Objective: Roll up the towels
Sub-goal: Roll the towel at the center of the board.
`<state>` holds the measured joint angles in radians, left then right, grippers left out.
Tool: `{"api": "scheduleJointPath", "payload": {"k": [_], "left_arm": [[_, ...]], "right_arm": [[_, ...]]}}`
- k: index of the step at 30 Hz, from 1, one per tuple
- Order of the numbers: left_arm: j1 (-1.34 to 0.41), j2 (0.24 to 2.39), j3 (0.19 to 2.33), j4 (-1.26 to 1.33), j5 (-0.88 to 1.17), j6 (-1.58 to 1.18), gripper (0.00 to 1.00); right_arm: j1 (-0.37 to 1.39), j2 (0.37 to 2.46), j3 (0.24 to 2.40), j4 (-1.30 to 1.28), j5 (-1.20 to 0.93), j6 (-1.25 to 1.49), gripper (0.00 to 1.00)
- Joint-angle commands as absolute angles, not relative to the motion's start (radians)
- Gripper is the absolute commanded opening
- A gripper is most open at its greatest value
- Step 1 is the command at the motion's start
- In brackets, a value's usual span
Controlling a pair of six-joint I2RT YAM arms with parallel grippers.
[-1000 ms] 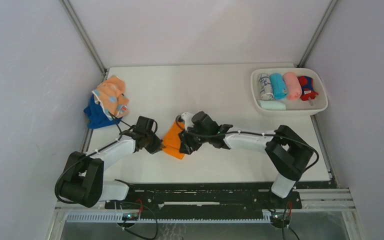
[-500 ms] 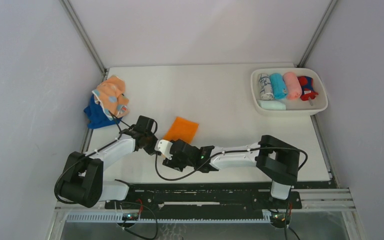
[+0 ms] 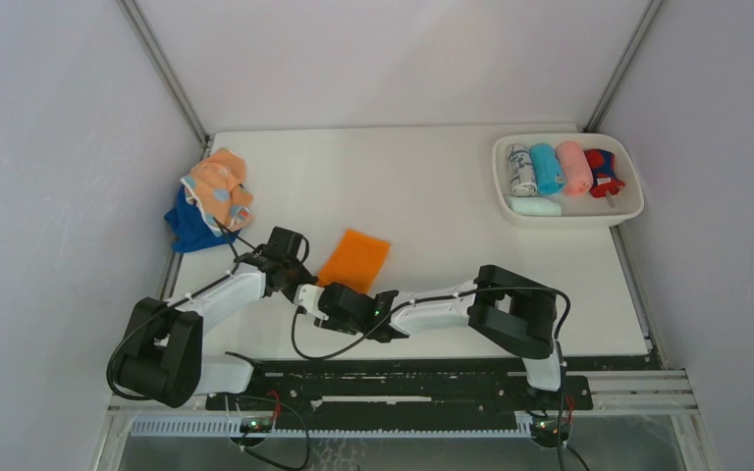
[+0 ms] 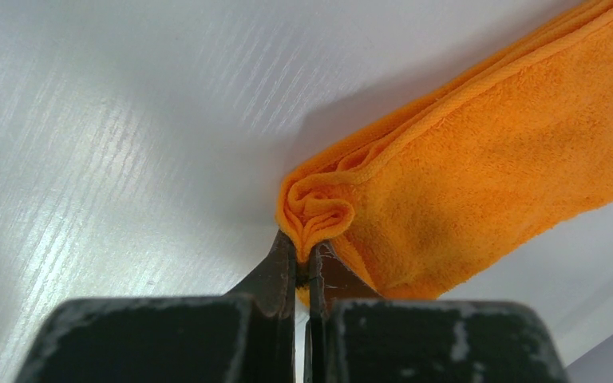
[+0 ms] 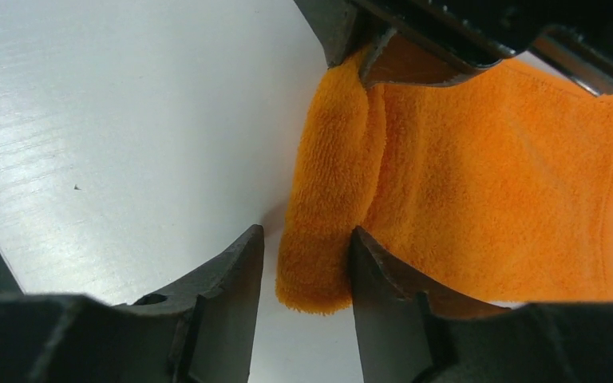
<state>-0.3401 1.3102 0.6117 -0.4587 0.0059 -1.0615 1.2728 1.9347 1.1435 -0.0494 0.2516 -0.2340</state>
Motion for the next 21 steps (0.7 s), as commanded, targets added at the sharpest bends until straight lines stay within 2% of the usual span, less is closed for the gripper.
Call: {"api": "scheduleJointPath", "payload": {"k": [1,8,21], "left_arm": [[-0.34,1.311,0.626,-0.481,-0.008,-1.043,0.0],[-0.34,1.32,0.632,-0.479,-0.005,-1.042,0.0],[-0.34,1.308,0.621,-0.477,0.0,-1.046,0.0]], "right_arm": [[1.292,1.962,1.169,-0.114,0.273,-0.244,0.41],[1.31,1.972,1.167,-0.143,0.28,-0.232,0.43],[1.274,1.764,1.16,-0.1,0.211,-0.172,0.52]]}}
